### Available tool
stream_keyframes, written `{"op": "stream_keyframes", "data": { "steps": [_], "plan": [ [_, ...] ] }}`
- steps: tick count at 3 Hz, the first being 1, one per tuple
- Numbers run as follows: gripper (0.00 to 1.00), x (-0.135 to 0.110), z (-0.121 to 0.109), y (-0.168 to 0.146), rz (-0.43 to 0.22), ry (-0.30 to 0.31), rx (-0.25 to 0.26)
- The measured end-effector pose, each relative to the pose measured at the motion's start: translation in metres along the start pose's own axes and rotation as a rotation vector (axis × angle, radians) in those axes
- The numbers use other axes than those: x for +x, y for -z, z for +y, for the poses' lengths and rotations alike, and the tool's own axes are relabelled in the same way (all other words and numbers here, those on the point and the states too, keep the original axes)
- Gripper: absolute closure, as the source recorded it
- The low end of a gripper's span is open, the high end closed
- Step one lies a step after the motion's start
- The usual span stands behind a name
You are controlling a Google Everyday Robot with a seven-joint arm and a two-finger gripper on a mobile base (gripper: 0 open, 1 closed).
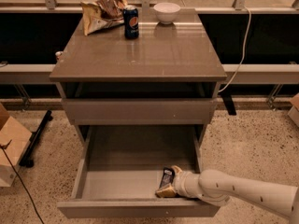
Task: Pick rxbar blueberry from middle drawer and place on counter
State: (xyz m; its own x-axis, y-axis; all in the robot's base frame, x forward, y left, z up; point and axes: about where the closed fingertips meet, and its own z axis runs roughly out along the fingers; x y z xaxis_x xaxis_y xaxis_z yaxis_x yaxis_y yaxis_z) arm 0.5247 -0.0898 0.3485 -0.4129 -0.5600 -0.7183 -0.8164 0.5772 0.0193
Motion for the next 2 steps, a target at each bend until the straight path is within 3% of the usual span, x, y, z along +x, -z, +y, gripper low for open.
{"op": "stream_keyframes", "data": {
  "steps": [2],
  "plan": [
    [0.96,-0.046,-0.014,0.027,-0.115,-0.005,0.035]
  ]
}}
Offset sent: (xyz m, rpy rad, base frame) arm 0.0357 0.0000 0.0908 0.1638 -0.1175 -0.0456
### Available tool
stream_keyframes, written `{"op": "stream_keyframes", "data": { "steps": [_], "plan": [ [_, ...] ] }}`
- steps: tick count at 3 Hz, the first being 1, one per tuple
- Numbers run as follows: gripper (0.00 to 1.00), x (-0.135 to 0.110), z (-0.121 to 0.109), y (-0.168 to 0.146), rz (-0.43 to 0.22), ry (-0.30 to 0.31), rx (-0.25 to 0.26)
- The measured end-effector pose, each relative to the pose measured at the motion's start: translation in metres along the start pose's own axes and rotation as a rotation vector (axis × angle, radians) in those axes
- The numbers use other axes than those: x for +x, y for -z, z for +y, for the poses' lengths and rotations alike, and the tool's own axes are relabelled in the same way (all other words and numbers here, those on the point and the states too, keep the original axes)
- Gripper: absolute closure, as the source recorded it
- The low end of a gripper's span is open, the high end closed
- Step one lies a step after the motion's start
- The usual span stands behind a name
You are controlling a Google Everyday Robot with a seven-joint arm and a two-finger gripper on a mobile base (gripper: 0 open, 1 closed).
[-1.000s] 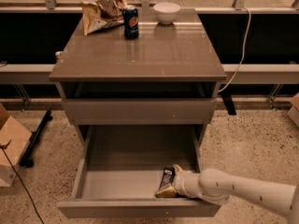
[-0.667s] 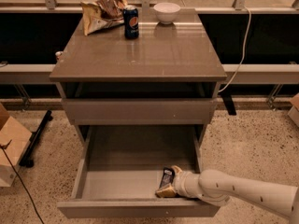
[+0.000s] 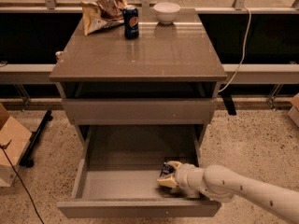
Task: Pick rxbar blueberry from middle drawer and place on counter
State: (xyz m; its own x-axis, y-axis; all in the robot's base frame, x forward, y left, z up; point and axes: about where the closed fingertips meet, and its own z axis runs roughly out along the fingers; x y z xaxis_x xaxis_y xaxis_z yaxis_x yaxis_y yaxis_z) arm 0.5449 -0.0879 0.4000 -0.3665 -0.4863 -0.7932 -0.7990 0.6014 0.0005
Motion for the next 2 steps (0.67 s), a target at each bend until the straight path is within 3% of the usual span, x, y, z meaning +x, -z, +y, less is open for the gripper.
{"op": "stream_keyframes", "data": {
  "steps": [1,2],
  "plan": [
    [1.0,-0.038,-0.018,0.021,-0.05,-0.031,-0.023],
    [1.0,-0.105,-0.042,0.071,-0.109,0.001,-0.099]
  ]
}}
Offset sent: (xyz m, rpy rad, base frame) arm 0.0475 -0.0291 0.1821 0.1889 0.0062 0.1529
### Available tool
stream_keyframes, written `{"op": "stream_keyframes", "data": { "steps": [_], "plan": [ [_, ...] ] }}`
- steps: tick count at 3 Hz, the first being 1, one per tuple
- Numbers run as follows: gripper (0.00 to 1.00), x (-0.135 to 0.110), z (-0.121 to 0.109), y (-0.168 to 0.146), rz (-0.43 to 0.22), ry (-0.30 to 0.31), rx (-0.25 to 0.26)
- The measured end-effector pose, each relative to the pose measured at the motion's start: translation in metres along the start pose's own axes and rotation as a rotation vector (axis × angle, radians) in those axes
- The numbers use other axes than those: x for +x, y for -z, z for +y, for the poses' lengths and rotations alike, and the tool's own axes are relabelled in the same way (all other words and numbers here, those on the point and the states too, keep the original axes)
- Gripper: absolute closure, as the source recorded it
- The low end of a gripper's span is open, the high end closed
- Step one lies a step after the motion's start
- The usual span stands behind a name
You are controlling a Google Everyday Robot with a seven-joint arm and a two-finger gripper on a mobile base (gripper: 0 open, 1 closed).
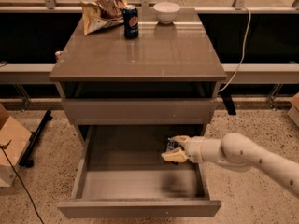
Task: Pick rxbar blueberry from middle drawer and place on counter
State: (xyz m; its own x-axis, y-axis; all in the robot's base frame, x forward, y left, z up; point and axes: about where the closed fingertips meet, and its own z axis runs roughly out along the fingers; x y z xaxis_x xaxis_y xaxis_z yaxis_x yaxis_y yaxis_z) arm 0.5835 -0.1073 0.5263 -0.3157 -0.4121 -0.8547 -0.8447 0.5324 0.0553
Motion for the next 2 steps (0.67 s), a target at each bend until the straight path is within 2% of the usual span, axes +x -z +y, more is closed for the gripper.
{"op": "stream_keyframes", "data": {
  "steps": [1,2],
  "plan": [
    [1.0,-0.043,0.004,0.028,-0.031,0.047,-0.073],
    [1.0,-0.111,0.021,0.078,-0.081,0.165,-0.154]
  ]
}}
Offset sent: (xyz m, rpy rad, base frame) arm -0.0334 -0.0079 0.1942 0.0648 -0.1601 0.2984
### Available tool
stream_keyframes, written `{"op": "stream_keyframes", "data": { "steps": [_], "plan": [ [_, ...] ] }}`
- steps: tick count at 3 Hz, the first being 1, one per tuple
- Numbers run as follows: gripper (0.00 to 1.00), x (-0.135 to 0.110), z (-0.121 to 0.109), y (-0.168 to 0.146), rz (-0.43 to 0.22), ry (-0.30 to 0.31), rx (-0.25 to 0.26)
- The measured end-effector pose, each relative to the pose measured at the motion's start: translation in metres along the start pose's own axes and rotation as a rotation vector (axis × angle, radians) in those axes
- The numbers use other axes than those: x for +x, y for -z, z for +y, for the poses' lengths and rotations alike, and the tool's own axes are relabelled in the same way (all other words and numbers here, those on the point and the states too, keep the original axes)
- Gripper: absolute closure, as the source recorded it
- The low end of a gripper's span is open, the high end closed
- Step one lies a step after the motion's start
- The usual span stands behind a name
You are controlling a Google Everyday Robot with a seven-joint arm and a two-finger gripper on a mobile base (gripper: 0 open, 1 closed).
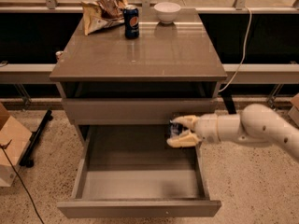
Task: Pick rxbar blueberry from middle drawer and place on counter
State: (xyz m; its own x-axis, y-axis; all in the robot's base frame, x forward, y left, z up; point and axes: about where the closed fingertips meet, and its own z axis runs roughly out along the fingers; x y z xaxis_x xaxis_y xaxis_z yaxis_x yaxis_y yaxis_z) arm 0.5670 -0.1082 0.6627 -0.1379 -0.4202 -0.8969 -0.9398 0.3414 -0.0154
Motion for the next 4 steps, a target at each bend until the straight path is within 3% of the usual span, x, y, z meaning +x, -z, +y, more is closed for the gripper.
{"op": "stream_keyframes", "data": {
  "steps": [1,2,3,4],
  "plan": [
    [1.0,-0.062,-0.001,0.033,-0.013,0.099,-0.028],
    [1.0,-0.149,-0.027,0.067,0.046,0.226,-0.005],
    [1.0,-0.203,-0.054,0.083,0.07,0.291,0.045],
    [1.0,-0.228,-0.116,0.067,0.063,0.285,0.153]
  ]
}}
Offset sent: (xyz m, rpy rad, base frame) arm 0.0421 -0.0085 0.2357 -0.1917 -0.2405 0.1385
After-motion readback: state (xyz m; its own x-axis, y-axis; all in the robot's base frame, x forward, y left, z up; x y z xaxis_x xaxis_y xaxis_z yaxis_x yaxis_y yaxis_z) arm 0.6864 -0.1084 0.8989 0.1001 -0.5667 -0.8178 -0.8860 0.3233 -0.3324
